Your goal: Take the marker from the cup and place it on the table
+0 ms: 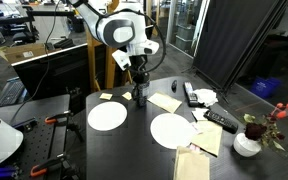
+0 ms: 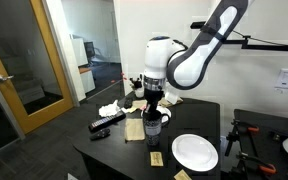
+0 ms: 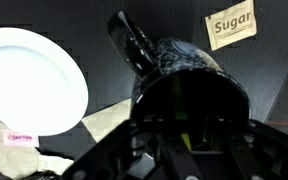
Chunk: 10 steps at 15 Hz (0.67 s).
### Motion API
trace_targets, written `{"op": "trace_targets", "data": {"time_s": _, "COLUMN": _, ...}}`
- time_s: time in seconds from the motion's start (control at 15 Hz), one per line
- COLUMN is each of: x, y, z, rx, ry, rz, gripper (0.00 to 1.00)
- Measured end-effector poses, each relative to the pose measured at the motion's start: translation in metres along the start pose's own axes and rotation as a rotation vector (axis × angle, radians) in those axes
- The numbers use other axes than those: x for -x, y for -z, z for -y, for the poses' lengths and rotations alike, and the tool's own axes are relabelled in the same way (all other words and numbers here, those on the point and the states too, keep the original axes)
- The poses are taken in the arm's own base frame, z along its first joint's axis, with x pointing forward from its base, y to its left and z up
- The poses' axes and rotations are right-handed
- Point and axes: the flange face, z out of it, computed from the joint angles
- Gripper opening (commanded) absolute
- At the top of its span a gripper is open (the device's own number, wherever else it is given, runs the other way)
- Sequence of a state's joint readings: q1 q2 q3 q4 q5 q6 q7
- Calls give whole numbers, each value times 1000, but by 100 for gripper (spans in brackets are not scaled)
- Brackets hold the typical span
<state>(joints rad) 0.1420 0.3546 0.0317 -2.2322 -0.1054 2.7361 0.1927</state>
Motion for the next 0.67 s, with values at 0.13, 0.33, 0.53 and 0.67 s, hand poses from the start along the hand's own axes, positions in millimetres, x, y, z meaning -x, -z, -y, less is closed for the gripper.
{"op": "trace_targets", "data": {"time_s": 0.13, "x": 0, "y": -2, "z": 0, "rx": 0, "ry": 1, "rz": -4, "gripper": 34}}
{"op": "trace_targets", "data": {"time_s": 0.33, "x": -1, "y": -2, "z": 0, "rx": -2, "ry": 2, "rz": -13, "gripper": 34}}
{"op": "trace_targets", "data": {"time_s": 0.53, "x": -2, "y": -2, "z": 1, "rx": -5, "ry": 4, "rz": -26, "gripper": 7}}
{"op": "trace_targets", "data": {"time_s": 0.67, "x": -2, "y": -2, "z": 3, "rx": -6, "ry": 6, "rz": -32, "gripper": 0}}
